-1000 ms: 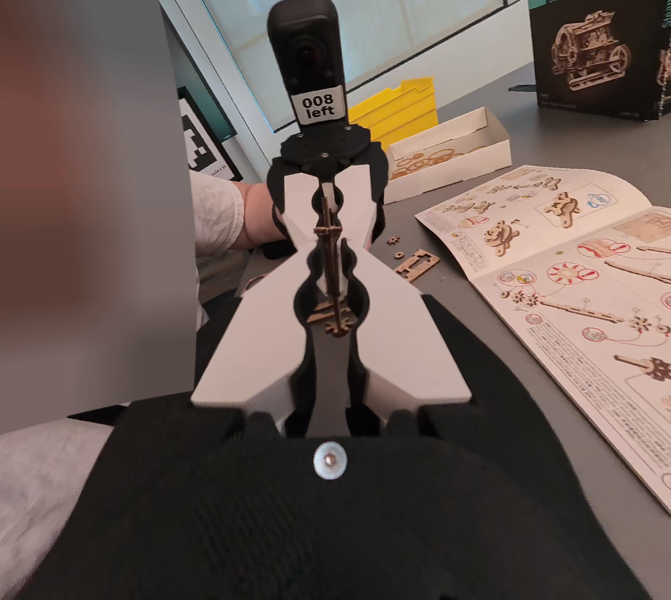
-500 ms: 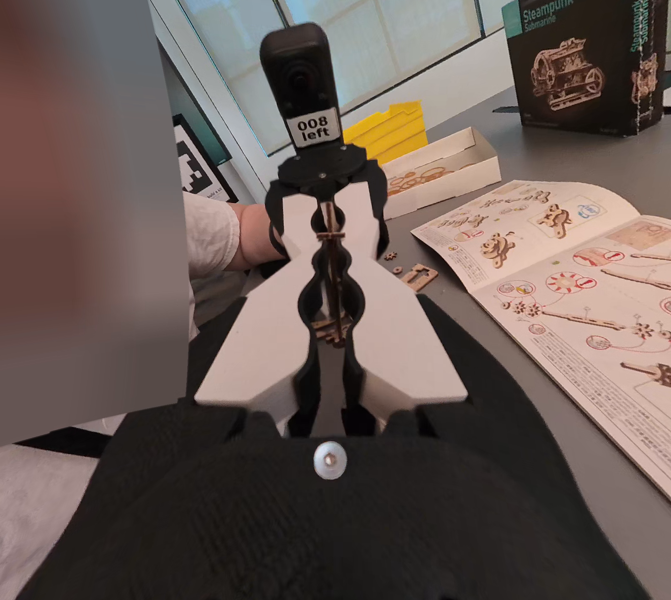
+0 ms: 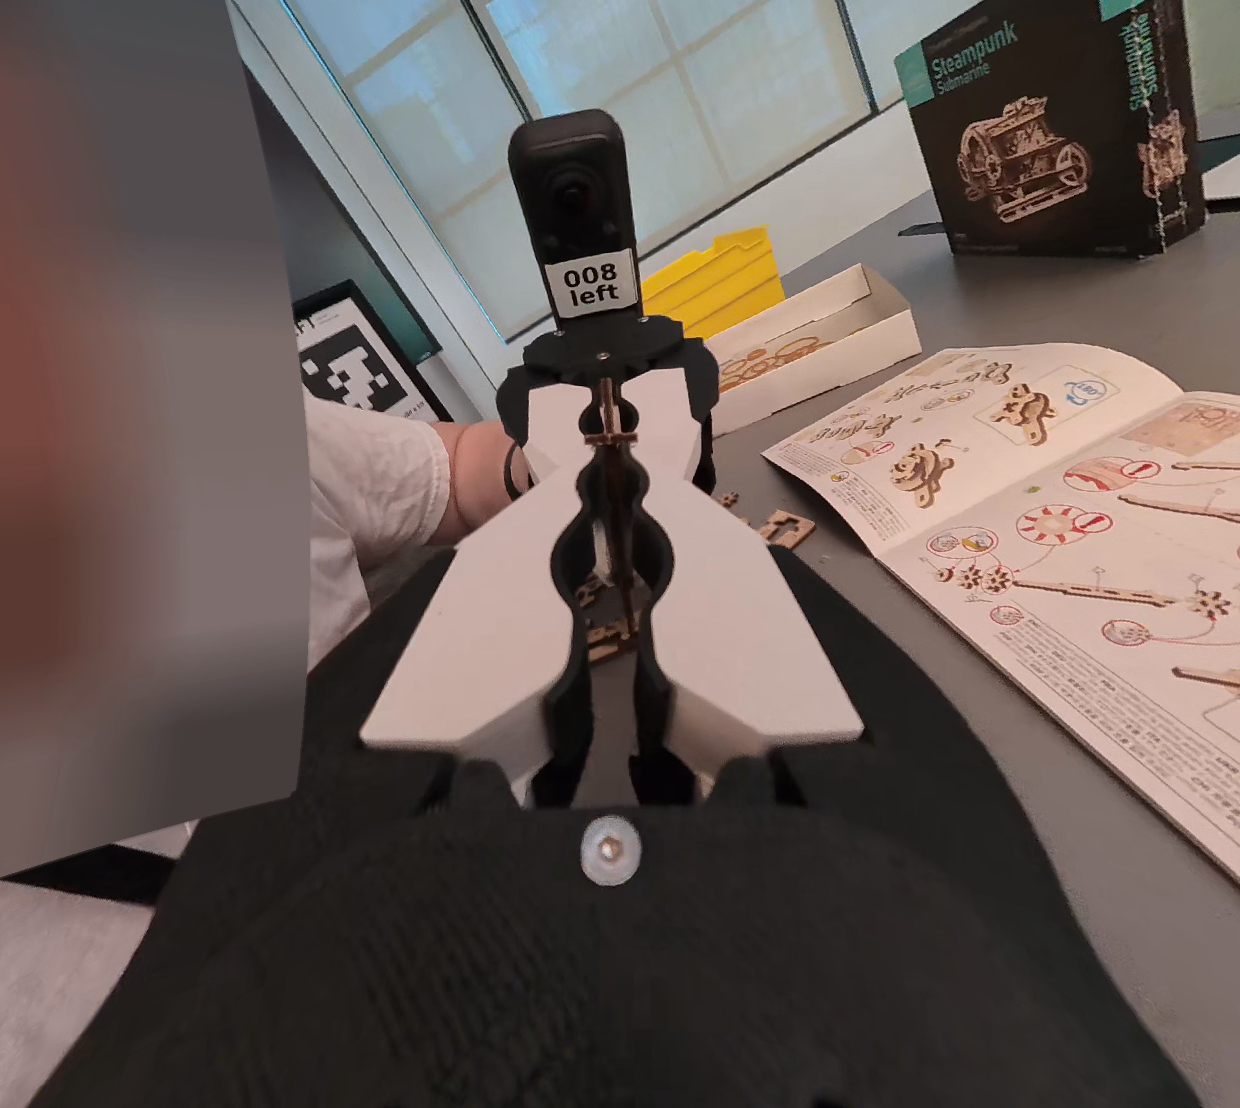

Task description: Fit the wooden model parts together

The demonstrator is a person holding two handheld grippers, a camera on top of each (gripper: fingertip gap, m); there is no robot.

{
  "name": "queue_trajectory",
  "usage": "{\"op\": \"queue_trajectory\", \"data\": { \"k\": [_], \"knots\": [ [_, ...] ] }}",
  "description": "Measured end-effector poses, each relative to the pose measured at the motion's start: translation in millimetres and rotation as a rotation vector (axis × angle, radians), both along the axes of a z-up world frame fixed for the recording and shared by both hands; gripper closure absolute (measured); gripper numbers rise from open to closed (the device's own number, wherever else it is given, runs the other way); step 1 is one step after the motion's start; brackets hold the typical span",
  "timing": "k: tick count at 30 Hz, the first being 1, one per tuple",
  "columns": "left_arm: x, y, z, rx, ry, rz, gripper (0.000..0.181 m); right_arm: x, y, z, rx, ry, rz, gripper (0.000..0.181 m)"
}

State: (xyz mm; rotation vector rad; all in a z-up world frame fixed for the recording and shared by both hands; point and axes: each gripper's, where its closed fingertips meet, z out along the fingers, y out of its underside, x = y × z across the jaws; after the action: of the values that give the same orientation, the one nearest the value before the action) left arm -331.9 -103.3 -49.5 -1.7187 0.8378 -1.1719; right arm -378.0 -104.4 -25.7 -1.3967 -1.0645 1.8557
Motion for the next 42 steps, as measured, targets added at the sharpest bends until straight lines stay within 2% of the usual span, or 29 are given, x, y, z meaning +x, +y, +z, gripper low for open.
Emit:
{"op": "queue_trajectory", "data": {
  "k": [10, 18, 21, 25, 31, 42],
  "knots": [
    [2, 5, 3, 0.009, -0.027, 0.040, 0.181, 2, 7, 4, -0.151, 0.067, -0.088, 0.181],
    [3, 3, 7, -0.005, -0.058, 0.026, 0.181, 4, 6, 8, -0.143, 0.108, -0.096, 0.181],
    [0, 4, -6, -0.002, 0.024, 0.029, 0.181, 0, 6, -2, -0.069, 0.015, -0.096, 0.181],
    [-1, 0, -20, 0.009, 0.133, 0.009, 0.181, 0, -1, -17, 0.116, -0.124, -0.080, 0.181],
    [0, 0, -10, -0.005, 0.057, 0.010, 0.181, -1, -1, -9, -0.072, -0.047, -0.007, 0.181],
    [0, -4, -7, -0.006, 0.065, -0.007, 0.181, 0, -5, -6, 0.027, -0.050, -0.014, 0.180]
  ]
}}
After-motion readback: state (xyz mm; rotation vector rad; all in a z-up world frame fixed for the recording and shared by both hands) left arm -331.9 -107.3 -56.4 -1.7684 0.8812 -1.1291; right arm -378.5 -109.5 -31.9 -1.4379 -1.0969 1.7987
